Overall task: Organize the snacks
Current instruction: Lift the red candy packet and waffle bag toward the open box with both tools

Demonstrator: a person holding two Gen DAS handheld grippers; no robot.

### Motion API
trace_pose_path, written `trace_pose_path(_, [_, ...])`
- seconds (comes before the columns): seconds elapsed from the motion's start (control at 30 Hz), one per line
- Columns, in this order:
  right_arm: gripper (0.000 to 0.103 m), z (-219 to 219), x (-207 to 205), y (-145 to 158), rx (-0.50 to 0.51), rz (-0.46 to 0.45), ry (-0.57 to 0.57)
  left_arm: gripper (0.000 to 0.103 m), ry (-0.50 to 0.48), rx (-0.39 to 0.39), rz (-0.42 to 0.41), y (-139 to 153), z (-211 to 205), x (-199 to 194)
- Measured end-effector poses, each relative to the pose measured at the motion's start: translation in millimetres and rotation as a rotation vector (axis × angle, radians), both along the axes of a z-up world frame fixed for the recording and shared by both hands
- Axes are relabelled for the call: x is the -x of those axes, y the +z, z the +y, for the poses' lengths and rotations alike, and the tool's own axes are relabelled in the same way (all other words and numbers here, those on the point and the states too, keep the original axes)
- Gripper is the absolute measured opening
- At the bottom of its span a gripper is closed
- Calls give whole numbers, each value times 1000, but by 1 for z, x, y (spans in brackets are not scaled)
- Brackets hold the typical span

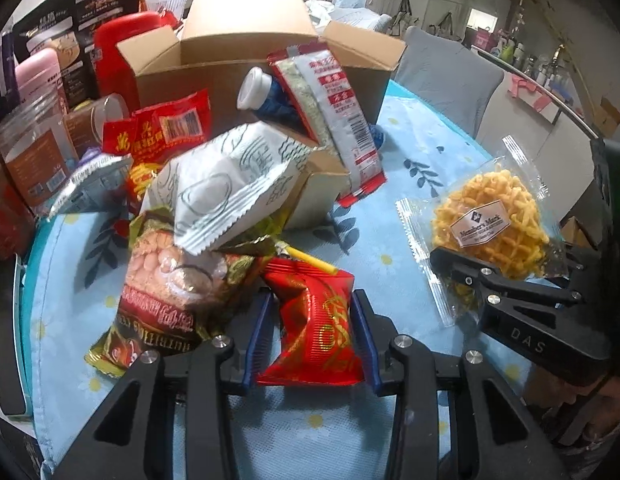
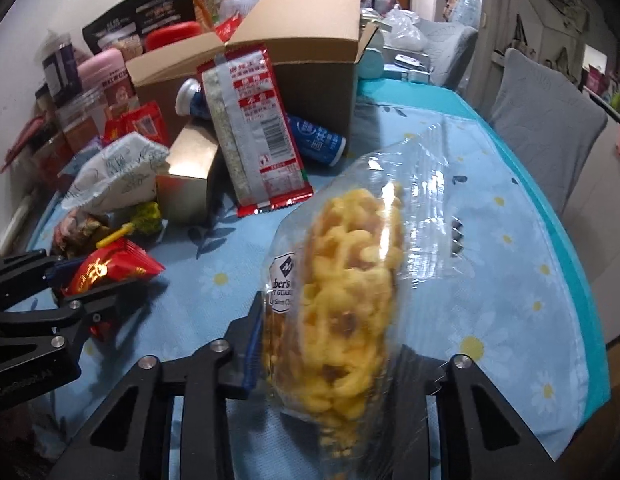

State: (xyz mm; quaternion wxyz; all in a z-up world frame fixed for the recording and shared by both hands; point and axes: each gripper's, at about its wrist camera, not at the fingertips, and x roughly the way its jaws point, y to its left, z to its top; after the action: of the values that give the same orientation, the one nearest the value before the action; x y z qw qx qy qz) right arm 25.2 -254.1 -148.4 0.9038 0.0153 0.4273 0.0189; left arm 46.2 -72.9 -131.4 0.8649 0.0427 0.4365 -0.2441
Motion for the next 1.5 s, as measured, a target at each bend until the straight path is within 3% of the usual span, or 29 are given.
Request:
trace_pose_path(0.23, [29, 1, 6, 13, -39, -33, 19, 37, -9, 21, -30, 14, -2, 3])
trace_pose_path(0.67, [29, 14, 3, 59, -63, -119, 100, 37, -15, 83, -165, 71, -2, -1])
trace_pose_path(1.2, [29, 26, -62, 116, -48, -257, 200, 37, 45, 101, -379, 138, 4, -71])
trace_pose_path(1.5, [29, 26, -119, 146, -30, -318, 228, 37, 66, 115, -432, 163, 4, -128])
